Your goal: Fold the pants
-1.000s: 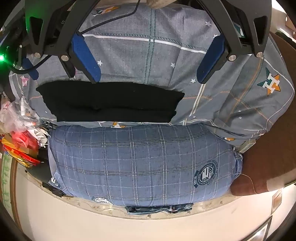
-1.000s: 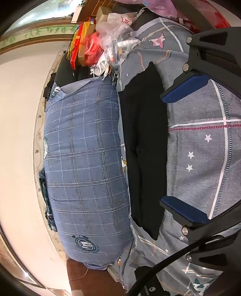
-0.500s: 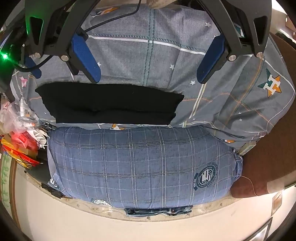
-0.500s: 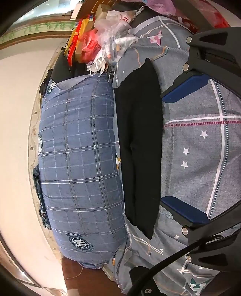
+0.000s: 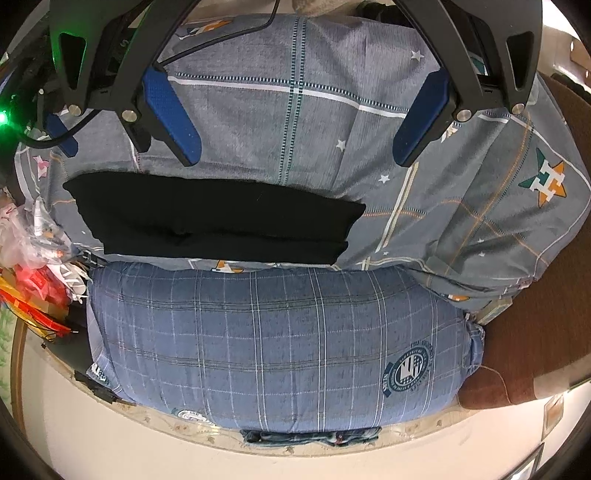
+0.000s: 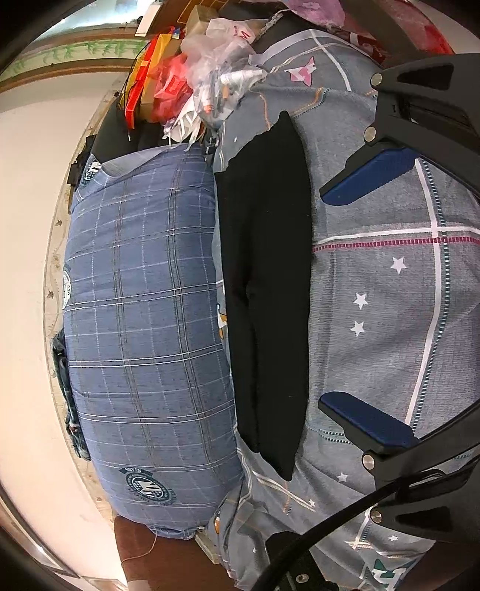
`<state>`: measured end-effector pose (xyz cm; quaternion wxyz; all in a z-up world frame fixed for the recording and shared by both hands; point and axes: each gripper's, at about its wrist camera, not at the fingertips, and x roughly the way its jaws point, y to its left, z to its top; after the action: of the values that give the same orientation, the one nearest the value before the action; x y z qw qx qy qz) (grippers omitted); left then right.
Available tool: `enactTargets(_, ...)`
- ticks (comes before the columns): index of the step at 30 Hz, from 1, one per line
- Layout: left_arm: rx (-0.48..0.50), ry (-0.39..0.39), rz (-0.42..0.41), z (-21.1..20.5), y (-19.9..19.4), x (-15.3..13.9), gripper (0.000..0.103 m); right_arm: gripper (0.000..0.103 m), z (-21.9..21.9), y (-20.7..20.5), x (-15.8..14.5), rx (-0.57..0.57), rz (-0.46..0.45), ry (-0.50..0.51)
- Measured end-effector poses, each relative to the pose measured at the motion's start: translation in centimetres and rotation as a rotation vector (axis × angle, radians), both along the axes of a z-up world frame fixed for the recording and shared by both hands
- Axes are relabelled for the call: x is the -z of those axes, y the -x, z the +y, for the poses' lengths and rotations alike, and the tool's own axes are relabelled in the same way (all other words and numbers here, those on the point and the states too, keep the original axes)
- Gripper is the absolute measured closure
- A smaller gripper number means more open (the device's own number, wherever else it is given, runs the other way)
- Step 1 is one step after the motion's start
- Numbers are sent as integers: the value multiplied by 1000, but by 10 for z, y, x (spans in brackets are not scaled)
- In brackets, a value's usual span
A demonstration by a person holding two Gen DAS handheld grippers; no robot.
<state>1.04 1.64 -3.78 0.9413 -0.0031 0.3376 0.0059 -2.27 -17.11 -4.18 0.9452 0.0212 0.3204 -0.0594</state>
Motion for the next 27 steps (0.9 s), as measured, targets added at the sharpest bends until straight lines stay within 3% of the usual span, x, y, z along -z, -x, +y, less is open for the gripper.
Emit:
enactTargets(9, -106, -7, 164, 32, -40, 66, 0, 0, 3, -15, 33, -15, 148, -28)
enactTargets(19, -145, -63, 372, 51, -66, 148, 0, 0, 2, -35, 86, -23, 318, -96)
enactTargets(24, -138, -5, 360, 60, -62, 153, 0, 0, -7, -38, 107, 1, 393, -152)
enactTargets(27, -133, 82, 368, 71, -58, 158, 0, 0, -13, -37, 114, 10, 414, -180)
